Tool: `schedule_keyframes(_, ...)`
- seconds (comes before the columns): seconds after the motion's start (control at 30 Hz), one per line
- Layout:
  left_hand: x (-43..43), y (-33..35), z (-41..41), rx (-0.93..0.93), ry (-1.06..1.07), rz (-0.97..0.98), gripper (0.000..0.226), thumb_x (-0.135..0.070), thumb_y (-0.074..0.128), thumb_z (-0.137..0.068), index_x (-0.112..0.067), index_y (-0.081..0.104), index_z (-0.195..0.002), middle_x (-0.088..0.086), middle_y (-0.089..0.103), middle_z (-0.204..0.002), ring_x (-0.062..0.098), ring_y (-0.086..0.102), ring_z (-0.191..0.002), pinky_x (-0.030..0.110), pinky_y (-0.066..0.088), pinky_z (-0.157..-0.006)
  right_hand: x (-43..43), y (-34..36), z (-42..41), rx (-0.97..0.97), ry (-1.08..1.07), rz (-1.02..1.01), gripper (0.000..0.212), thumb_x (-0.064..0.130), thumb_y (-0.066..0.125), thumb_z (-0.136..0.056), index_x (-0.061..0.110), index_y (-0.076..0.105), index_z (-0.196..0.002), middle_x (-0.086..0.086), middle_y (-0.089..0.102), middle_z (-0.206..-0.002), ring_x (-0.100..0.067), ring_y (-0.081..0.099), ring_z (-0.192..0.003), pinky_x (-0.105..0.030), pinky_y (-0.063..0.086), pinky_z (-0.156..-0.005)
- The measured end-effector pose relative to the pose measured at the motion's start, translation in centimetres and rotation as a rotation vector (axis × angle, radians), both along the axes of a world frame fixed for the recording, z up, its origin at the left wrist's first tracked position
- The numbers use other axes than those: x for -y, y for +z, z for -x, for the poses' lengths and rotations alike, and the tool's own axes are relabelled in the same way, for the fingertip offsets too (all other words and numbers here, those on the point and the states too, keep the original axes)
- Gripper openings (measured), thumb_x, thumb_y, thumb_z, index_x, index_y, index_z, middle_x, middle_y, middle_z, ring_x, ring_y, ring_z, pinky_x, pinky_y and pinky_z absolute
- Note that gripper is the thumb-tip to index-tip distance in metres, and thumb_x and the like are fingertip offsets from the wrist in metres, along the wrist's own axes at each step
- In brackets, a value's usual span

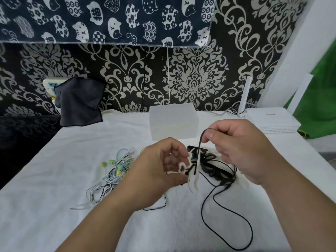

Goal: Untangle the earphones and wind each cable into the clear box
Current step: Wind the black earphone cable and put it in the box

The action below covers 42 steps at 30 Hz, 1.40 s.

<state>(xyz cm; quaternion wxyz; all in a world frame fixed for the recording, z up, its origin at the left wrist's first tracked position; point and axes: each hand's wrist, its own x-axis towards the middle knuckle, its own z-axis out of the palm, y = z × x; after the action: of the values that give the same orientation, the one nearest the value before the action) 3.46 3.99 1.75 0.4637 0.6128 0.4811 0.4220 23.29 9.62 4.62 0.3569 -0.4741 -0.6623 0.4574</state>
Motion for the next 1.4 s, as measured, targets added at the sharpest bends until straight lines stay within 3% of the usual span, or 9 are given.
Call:
schedule_keyframes(0.23, 0.0, 0.2, -0.1, 0.342, -0.022, 0.003, 0.036, 0.014, 0.072, -0.066, -0.013, 0.063, -0.087, 0.009, 0.063, -0.088, 0.022, 0.060, -0.074, 0.033, 0.055, -0.070, -0.3, -1.3, 0.4, 0.165, -0.111, 0.073, 0.021, 0.022, 0.062, -0.096, 0.017, 0.072, -0.078, 0.021, 0.051, -0.043, 0.004, 0.046, -0.039, -0.022, 0.030, -0.053)
schedule_keyframes(0.37, -0.4, 0.0, 0.3, 0.460, 0.097, -0.045, 0.034, 0.014, 0.070, -0.066, -0.009, 0.060, -0.089, 0.008, 0.064, -0.087, 0.019, 0.064, -0.074, 0.036, 0.058, -0.072, 0.6, -1.9, 1.2, 0.379, 0.178, 0.188, 0.023, 0.028, 0.059, -0.096, 0.023, 0.074, -0.080, 0.009, 0.048, -0.055, -0.013, 0.041, -0.049, -0.026, 0.030, -0.053)
schedule_keyframes(0.43, -0.6, -0.2, 0.6, 0.454, 0.176, -0.061, 0.034, 0.011, 0.071, -0.065, -0.008, 0.059, -0.091, 0.008, 0.065, -0.087, 0.018, 0.064, -0.072, 0.034, 0.057, -0.071, 1.2, -1.8, 1.8, 0.415, 0.348, 0.247, 0.026, 0.031, 0.055, -0.099, 0.023, 0.075, -0.084, 0.013, 0.046, -0.054, -0.008, 0.041, -0.049, -0.024, 0.031, -0.052)
schedule_keyframes(0.6, -0.7, -0.2, 1.1, 0.294, 0.302, -0.064, 0.040, 0.022, 0.073, -0.068, -0.006, 0.059, -0.093, 0.004, 0.065, -0.082, 0.010, 0.060, -0.064, 0.025, 0.053, -0.065, 1.5, -0.7, 1.6, 0.303, 0.486, 0.319, 0.029, 0.027, 0.053, -0.102, 0.016, 0.075, -0.086, 0.010, 0.038, -0.055, -0.008, 0.029, -0.049, -0.021, 0.026, -0.049)
schedule_keyframes(0.77, -0.5, -0.2, 0.7, -0.062, 0.326, -0.147, 0.043, 0.016, 0.076, -0.070, -0.020, 0.062, -0.089, -0.008, 0.069, -0.081, 0.008, 0.063, -0.072, 0.020, 0.052, -0.071, 1.7, 0.3, 1.3, 0.151, 0.508, 0.333, 0.027, 0.023, 0.056, -0.100, 0.013, 0.072, -0.080, 0.004, 0.033, -0.058, -0.010, 0.024, -0.050, -0.021, 0.022, -0.047)
schedule_keyframes(0.97, 0.0, -0.3, -0.3, -0.359, 0.242, -0.220, 0.042, 0.000, 0.081, -0.071, -0.033, 0.059, -0.085, -0.017, 0.066, -0.082, 0.007, 0.064, -0.079, 0.017, 0.050, -0.074, 1.2, 0.7, 0.9, 0.046, 0.290, 0.132, 0.028, 0.013, 0.059, -0.097, 0.006, 0.072, -0.073, -0.004, 0.039, -0.051, -0.013, 0.029, -0.044, -0.017, 0.026, -0.041)
schedule_keyframes(1.2, 0.1, 0.1, -0.2, -0.122, 0.053, -0.042, 0.041, 0.010, 0.079, -0.071, -0.023, 0.062, -0.088, -0.007, 0.070, -0.082, 0.013, 0.064, -0.073, 0.026, 0.055, -0.074, 0.6, 0.0, 0.9, 0.242, -0.003, -0.199, 0.027, 0.024, 0.068, -0.091, 0.012, 0.068, -0.066, 0.012, 0.046, -0.042, -0.003, 0.041, -0.040, -0.011, 0.035, -0.046)
schedule_keyframes(1.3, 0.1, 0.2, -0.1, 0.087, -0.005, -0.004, 0.038, 0.018, 0.075, -0.071, -0.014, 0.061, -0.088, 0.000, 0.068, -0.084, 0.014, 0.062, -0.073, 0.026, 0.053, -0.072, 0.2, -0.7, 0.9, 0.211, -0.053, -0.114, 0.027, 0.028, 0.069, -0.091, 0.016, 0.067, -0.066, 0.012, 0.046, -0.043, -0.003, 0.037, -0.039, -0.012, 0.031, -0.044)
schedule_keyframes(1.4, 0.0, 0.3, 0.0, 0.376, 0.025, -0.004, 0.034, 0.017, 0.071, -0.068, -0.007, 0.060, -0.089, 0.010, 0.064, -0.088, 0.020, 0.065, -0.074, 0.030, 0.056, -0.070, 0.2, -1.4, 1.0, 0.231, 0.021, 0.110, 0.028, 0.035, 0.064, -0.094, 0.019, 0.070, -0.071, -0.001, 0.047, -0.053, -0.014, 0.037, -0.048, -0.026, 0.030, -0.048)
